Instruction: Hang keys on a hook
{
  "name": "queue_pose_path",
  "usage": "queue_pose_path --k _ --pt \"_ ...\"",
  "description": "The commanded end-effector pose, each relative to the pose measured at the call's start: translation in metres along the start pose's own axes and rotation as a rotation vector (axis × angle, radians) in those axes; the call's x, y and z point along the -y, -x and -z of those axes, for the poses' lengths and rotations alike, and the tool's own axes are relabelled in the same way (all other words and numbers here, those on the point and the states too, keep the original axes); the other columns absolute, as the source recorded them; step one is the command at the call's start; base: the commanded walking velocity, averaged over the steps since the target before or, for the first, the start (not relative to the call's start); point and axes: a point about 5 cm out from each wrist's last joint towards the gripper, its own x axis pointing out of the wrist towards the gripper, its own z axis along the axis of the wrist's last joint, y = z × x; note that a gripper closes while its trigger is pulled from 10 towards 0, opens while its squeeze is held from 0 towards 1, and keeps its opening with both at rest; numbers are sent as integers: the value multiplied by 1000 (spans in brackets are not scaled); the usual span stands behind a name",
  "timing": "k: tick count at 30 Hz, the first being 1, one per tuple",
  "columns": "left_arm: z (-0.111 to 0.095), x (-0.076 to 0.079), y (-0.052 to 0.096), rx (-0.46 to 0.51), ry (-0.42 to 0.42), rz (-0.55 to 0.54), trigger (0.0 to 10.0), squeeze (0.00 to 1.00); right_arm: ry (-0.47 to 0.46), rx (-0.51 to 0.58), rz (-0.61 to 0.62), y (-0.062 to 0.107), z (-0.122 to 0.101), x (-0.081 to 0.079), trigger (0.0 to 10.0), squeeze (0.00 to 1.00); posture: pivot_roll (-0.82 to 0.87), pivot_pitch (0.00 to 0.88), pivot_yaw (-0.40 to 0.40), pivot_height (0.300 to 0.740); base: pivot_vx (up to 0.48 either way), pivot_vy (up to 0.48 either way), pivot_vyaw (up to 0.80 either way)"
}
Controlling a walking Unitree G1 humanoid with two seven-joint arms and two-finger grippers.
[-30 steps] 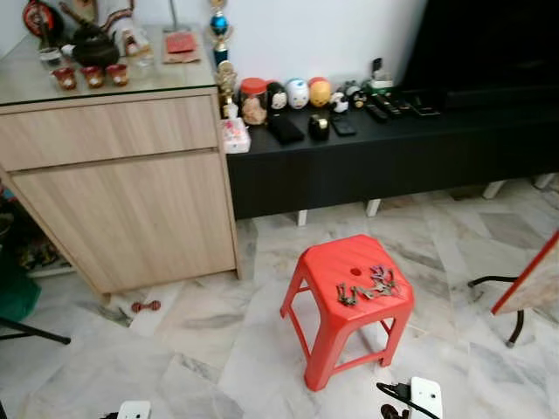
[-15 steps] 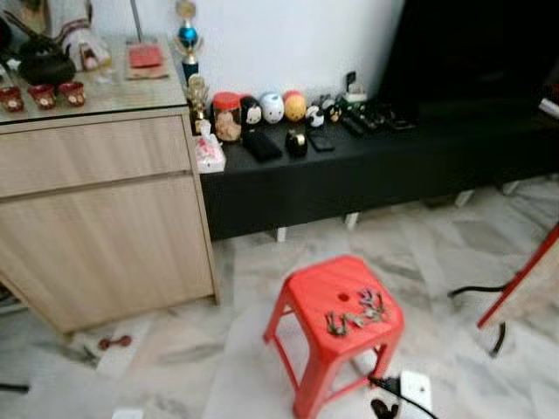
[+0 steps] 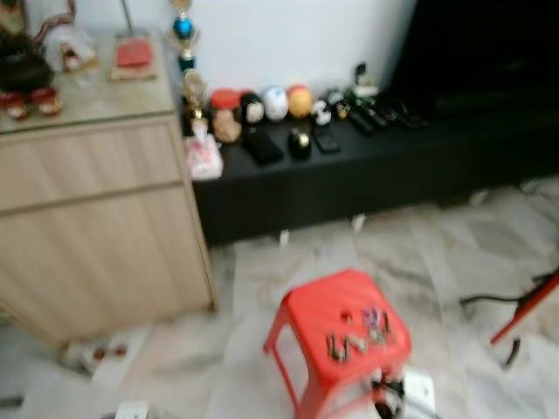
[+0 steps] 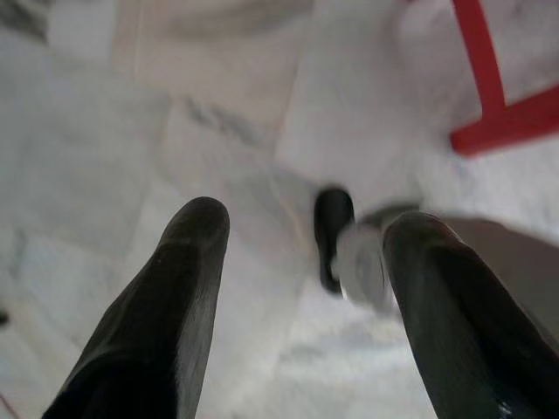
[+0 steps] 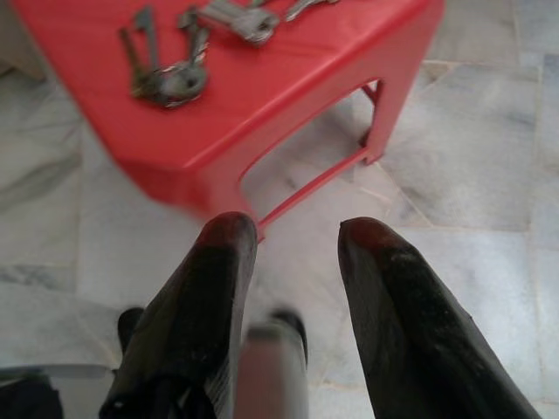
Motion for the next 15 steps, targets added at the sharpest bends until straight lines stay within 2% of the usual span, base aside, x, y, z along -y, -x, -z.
queue_pose_path --k 1,7,13,15 --pt "1 4 -1 -6 -4 8 10000 0 -4 -6 34 2 3 12 10000 0 -37 0 -37 740 0 0 0" --pt "0 5 -1 18 16 13 10000 0 -4 -1 32 2 2 12 10000 0 -37 0 -39 740 0 0 0" --pt "-1 5 -1 7 -25 22 10000 0 1 0 31 2 2 12 10000 0 -40 0 -38 740 0 0 0" --pt "-1 5 -1 7 -33 18 10000 0 10 0 30 2 1 12 10000 0 -39 0 -39 740 0 -278 0"
